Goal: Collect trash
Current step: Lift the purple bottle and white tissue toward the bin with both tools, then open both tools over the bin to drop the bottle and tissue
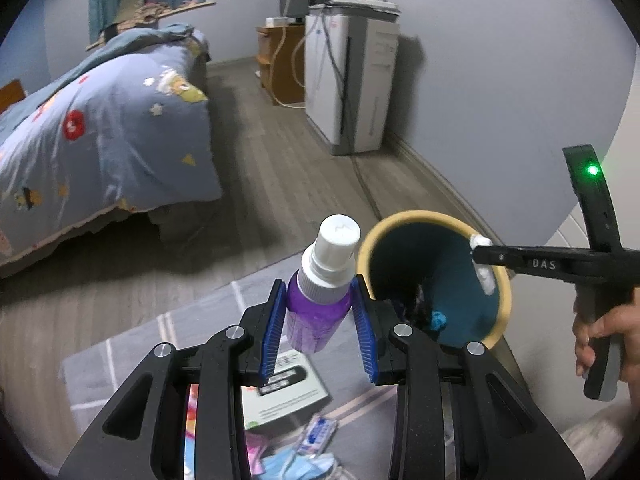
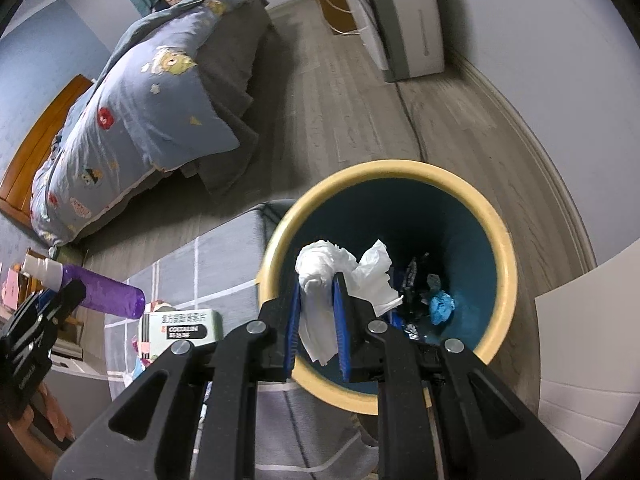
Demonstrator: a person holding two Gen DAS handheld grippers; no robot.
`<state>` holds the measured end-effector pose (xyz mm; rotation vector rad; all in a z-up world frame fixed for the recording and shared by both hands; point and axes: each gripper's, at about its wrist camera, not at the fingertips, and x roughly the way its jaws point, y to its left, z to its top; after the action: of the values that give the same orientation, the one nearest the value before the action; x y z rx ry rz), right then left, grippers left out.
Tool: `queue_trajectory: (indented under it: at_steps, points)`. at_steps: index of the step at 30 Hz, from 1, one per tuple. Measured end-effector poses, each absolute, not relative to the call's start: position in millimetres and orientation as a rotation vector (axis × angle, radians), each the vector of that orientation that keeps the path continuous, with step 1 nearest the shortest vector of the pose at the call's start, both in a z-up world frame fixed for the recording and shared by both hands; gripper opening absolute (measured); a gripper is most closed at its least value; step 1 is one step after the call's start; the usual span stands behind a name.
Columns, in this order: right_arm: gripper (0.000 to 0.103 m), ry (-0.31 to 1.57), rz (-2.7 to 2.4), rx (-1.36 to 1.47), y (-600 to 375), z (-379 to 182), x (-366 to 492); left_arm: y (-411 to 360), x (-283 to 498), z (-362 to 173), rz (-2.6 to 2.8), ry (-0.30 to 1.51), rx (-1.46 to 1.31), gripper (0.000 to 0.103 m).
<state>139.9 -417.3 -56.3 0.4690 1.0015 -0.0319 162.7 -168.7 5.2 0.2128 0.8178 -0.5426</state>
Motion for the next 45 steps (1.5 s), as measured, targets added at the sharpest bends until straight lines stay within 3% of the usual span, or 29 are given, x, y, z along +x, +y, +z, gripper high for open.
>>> queue_trajectory:
  at_steps: [23, 24, 26, 28, 30, 32, 34, 40, 45]
  points:
    - [0.017, 1.147, -0.136, 0.514, -469.0, -122.3, 135.2, -288.1, 137.5, -74.9, -0.798, 0.888, 0.342, 0.035]
    - [0.019, 1.136, -0.139, 0.523, -470.3, -121.8, 135.5, -287.8, 138.2, -75.0, -0.789, 0.876, 0.343, 0.035]
    - [0.032, 1.119, -0.146, 0.521, -471.0, -119.4, 136.2, -288.2, 138.1, -73.0, -0.787, 0.866, 0.334, 0.041]
    - [0.053, 1.098, -0.159, 0.508, -471.2, -115.6, 135.7, -285.5, 137.9, -68.3, -0.78, 0.853, 0.317, 0.052]
    - [0.054, 1.086, -0.17, 0.514, -472.8, -113.1, 135.7, -281.6, 140.0, -64.5, -0.777, 0.848, 0.297, 0.058]
    - [0.061, 1.084, -0.184, 0.522, -474.3, -112.6, 135.5, -277.9, 140.6, -62.2, -0.767, 0.846, 0.291, 0.064]
    - [0.069, 1.084, -0.191, 0.527, -473.9, -110.7, 135.4, -269.7, 139.8, -58.4, -0.759, 0.841, 0.286, 0.079]
    - [0.098, 1.072, -0.206, 0.503, -463.3, -97.8, 137.1, -235.2, 142.0, -46.1, -0.673, 0.82, 0.267, 0.093]
    - [0.097, 1.078, -0.195, 0.445, -444.0, -87.2, 139.8, -194.9, 145.6, -35.8, -0.605, 0.823, 0.233, 0.094]
